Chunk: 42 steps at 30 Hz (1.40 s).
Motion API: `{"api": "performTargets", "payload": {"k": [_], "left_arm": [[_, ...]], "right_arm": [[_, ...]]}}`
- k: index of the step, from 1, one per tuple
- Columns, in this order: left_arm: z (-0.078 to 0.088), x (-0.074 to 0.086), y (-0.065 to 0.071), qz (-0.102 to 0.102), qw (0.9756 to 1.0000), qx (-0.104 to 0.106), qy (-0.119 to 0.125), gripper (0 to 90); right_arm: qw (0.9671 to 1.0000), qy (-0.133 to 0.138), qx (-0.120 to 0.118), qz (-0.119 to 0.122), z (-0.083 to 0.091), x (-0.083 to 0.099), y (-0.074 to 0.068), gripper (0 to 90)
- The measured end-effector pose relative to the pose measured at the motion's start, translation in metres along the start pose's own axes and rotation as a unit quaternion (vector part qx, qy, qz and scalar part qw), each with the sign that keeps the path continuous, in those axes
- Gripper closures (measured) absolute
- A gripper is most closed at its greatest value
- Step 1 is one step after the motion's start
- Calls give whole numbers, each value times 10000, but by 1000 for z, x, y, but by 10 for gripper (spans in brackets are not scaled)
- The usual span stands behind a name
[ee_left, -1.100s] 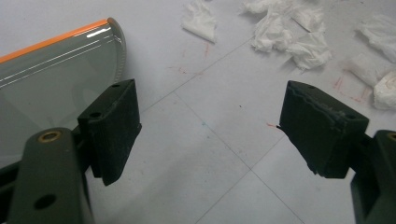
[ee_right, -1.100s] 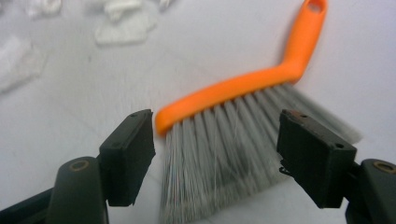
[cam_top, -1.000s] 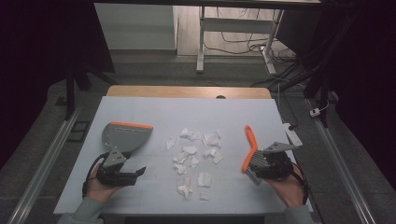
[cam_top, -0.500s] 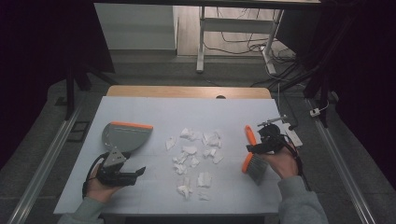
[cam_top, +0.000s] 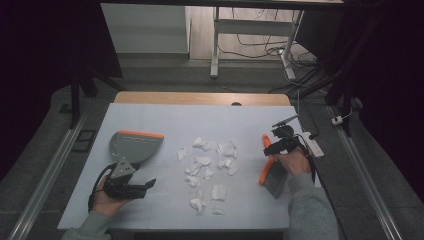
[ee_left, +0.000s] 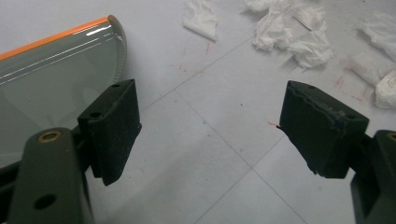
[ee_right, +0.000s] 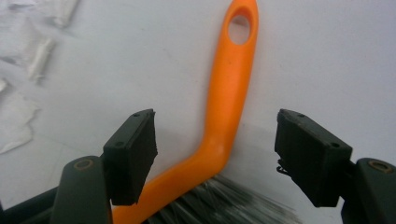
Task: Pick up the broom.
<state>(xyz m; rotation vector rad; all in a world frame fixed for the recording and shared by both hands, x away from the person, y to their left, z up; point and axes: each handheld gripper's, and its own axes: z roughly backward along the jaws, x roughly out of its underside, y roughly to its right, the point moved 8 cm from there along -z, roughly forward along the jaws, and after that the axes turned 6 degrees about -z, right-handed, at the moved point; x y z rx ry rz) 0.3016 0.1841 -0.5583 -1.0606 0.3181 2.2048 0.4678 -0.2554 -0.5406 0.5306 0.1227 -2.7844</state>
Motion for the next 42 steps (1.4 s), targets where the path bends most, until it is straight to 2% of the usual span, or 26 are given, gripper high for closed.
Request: {"api": "performTargets", "payload": {"k": [11,22,24,27,31,36,42], "left_arm": [[-1,0,1,-9,10000,23,-15,209],[-1,0,0,-16,10000,12,-29,208],[-1,0,1,-16,10000,12,-26,208],[-2,0,1,-20,10000,17,-35,208],[0,0,1,-11,10000,7,-18,209],[-1,0,0,-16,10000,1,-24,208],[0,0,0,-7,10000,4,-28,208]], "right_arm": [[9990,-358,269,40,-17,3,4,300],[9962,-763,375,-170,-25,9,6,416],[9962,-738,406,-228,-25,8,6,456],[9958,-763,383,-331,-24,9,2,592],[9949,-792,436,-450,-23,10,0,663],[9951,-765,410,-481,-22,11,0,701],[9969,-695,304,-203,-22,12,-1,706]]}}
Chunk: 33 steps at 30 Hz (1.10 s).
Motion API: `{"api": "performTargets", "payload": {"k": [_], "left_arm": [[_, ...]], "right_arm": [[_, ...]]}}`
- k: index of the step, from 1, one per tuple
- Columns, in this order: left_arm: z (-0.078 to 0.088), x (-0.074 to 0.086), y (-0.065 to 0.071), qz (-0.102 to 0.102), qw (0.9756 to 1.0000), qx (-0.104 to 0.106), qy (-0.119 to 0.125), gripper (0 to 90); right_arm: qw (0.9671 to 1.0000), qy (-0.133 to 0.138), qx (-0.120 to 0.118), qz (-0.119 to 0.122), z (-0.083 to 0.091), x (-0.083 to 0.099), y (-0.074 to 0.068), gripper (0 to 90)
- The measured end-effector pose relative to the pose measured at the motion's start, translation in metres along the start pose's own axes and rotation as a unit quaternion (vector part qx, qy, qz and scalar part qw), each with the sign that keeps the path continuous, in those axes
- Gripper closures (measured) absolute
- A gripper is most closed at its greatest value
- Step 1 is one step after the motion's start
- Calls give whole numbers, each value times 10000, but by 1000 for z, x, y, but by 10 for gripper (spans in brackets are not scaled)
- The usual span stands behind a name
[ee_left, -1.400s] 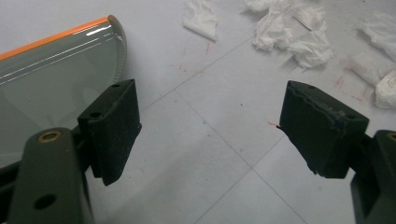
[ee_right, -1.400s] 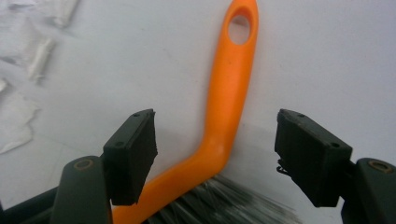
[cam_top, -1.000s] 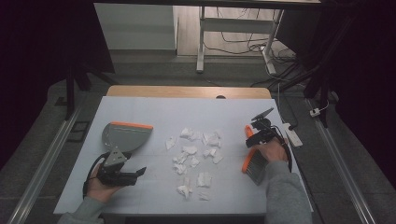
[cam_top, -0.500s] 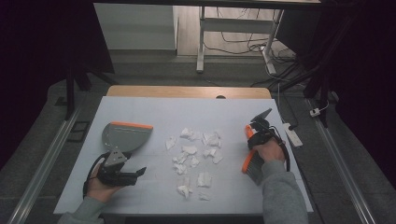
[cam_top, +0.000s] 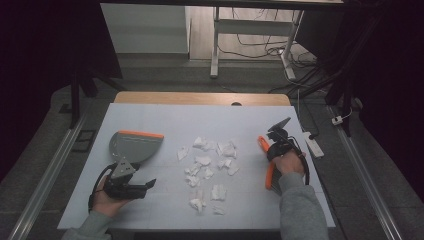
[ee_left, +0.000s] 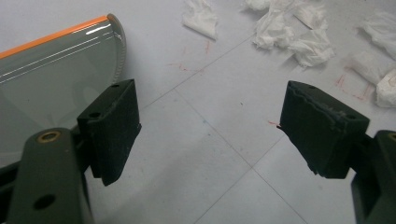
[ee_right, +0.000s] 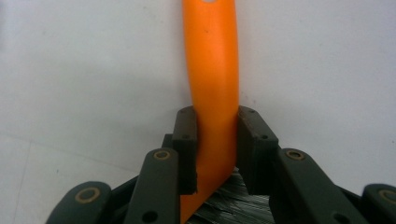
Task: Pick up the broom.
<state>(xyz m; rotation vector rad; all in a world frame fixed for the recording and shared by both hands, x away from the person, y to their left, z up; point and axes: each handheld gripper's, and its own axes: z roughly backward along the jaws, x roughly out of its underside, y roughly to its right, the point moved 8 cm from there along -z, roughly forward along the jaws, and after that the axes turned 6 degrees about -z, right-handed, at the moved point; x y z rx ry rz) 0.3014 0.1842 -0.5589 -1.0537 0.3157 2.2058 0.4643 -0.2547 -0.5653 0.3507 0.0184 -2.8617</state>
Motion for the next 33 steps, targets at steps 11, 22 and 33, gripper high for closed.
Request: {"api": "performTargets", "payload": {"k": [11,22,33], "left_arm": [[0,0,-1,14,10000,-8,12,208],[0,0,-1,18,10000,-14,5,208],[-1,-1,-1,49,10000,-35,18,209]], "right_arm": [[9982,18,-529,299,11,6,4,709],[9896,637,-1291,62,52,10,15,709],[9727,1190,-1992,77,72,8,-6,709]]}}
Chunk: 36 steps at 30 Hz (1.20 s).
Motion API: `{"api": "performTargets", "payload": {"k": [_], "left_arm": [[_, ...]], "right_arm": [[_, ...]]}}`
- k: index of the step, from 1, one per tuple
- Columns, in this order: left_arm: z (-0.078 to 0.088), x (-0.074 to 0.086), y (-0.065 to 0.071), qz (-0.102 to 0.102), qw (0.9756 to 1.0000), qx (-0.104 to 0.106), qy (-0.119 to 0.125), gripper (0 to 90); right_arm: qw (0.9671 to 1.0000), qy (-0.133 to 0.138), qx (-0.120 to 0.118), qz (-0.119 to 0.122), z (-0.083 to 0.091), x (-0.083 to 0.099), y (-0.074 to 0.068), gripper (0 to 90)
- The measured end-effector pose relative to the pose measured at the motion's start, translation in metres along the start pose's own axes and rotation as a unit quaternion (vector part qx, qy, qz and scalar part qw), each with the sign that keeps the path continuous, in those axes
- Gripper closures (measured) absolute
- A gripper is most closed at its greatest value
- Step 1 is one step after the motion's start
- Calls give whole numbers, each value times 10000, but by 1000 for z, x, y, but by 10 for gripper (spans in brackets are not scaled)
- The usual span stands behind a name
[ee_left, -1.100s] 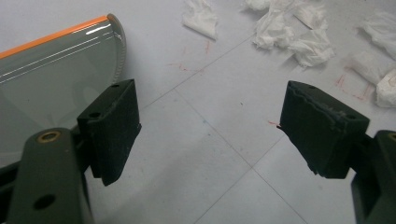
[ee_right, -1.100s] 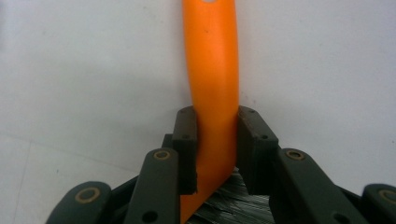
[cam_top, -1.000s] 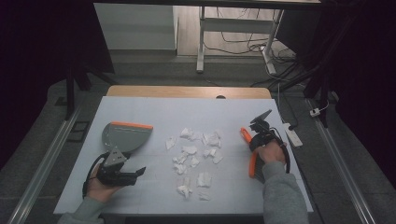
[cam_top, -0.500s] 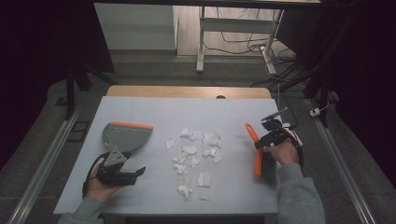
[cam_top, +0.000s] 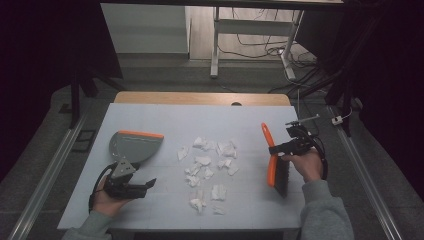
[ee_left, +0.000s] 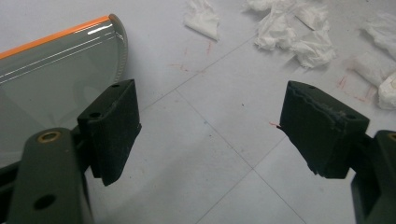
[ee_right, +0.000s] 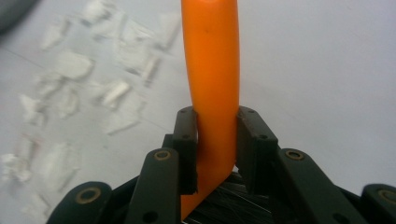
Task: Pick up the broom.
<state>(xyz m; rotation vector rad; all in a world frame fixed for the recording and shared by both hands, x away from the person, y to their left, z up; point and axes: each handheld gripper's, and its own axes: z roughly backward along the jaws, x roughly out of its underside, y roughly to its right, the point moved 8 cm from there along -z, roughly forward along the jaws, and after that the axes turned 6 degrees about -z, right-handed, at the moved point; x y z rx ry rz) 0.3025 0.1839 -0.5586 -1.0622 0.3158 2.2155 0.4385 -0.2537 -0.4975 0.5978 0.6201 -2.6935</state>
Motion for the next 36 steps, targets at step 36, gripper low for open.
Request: {"api": "performTargets", "payload": {"k": [36], "left_arm": [[3,-20,12,19,9993,199,328,213]], "right_arm": [[9757,1491,-1554,402,-5,-5,-107,707]]}}
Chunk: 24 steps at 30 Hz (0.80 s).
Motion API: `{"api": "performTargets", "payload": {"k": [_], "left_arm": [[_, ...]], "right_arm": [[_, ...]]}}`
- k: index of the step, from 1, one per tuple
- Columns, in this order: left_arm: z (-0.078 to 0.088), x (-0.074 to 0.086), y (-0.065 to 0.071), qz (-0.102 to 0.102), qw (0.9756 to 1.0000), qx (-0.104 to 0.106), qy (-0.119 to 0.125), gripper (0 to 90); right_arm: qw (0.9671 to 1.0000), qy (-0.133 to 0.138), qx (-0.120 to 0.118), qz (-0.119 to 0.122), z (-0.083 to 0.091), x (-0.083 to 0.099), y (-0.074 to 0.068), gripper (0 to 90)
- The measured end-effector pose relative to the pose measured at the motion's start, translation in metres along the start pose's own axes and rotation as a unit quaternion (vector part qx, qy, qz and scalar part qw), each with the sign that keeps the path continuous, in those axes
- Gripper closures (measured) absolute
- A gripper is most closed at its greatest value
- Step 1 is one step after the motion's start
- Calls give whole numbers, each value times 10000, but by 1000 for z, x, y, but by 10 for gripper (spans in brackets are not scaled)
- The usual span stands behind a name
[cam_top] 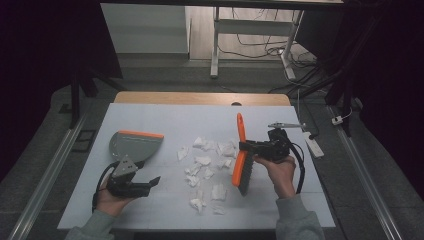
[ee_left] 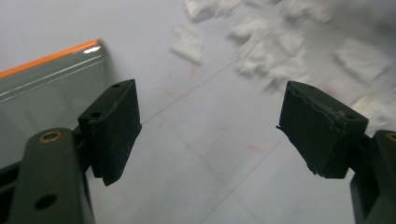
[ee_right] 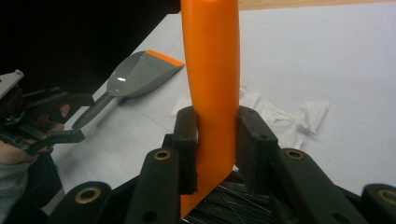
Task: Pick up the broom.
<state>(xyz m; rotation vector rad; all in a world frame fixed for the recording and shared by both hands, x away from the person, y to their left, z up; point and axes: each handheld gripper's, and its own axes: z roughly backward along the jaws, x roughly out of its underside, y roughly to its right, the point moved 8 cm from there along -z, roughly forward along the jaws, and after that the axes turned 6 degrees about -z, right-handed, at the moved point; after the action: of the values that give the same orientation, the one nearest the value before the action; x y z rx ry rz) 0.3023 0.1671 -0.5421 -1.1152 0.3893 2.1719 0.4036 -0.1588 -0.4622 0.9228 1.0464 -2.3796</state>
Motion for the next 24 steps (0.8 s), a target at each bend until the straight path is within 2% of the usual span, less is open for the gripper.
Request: {"api": "performTargets", "payload": {"k": [2,5,12,16,18,24], "left_arm": [[0,-14,9,-116,9998,69,115,213],[-2,-23,17,-185,9995,185,191,213],[-13,-39,43,-468,9980,411,145,211],[-16,-53,57,-530,9967,573,236,211],[-20,-61,64,-584,9958,649,263,211],[-32,-82,84,-694,9938,812,313,211]], "right_arm": [[10000,9,-56,6,-4,1,-4,707],[9999,43,-105,0,-8,3,-7,708],[9996,215,-146,57,-20,3,-16,707],[9995,248,-164,87,-24,3,-20,707],[9990,376,-204,85,-25,1,-24,707],[9984,502,-238,128,-31,1,-34,707]]}}
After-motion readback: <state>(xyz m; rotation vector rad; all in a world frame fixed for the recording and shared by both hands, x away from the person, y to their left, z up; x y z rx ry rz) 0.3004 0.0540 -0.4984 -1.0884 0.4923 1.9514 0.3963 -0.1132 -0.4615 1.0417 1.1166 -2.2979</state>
